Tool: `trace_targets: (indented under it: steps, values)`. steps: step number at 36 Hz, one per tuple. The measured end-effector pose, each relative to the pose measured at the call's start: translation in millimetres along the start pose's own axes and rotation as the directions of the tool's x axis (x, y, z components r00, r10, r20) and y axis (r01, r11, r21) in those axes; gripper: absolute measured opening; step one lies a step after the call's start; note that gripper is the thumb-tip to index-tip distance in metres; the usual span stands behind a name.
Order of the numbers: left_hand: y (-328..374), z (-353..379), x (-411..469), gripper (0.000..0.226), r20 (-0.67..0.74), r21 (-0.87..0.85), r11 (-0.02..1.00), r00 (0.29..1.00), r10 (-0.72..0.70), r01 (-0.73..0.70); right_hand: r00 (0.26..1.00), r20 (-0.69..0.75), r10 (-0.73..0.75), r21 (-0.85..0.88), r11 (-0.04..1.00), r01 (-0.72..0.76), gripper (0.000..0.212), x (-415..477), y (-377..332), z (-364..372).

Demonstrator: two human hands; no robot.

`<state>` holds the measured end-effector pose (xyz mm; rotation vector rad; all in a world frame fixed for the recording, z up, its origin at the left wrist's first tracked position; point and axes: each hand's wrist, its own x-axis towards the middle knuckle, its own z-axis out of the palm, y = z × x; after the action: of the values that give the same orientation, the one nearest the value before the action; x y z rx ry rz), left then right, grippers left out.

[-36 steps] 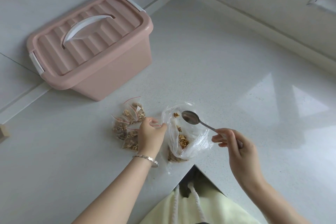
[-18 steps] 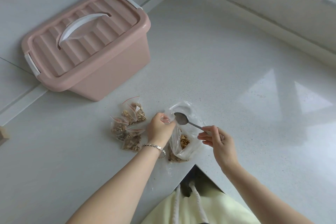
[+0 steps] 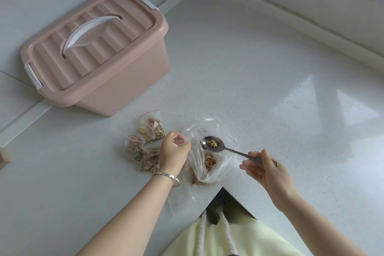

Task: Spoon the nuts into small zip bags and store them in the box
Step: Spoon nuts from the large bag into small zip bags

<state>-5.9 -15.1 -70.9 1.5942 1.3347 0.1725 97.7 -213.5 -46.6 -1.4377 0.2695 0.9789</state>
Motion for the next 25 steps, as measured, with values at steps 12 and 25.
trace_targets:
  steps: [12, 25]
  values:
    - [-4, 1, -4, 0.021, 0.075, 0.132, 0.990, 0.996, 0.043, -0.053, 0.966, -0.074, -0.249, -0.323, 0.922, 0.214, 0.031, -10, 10, 19]
    - [5, 7, -6, 0.013, 0.116, 0.061, 0.996, 0.991, 0.062, -0.069, 0.997, -0.054, 0.048, 0.079, 0.996, -0.044, 0.036, 5, 18, 27]
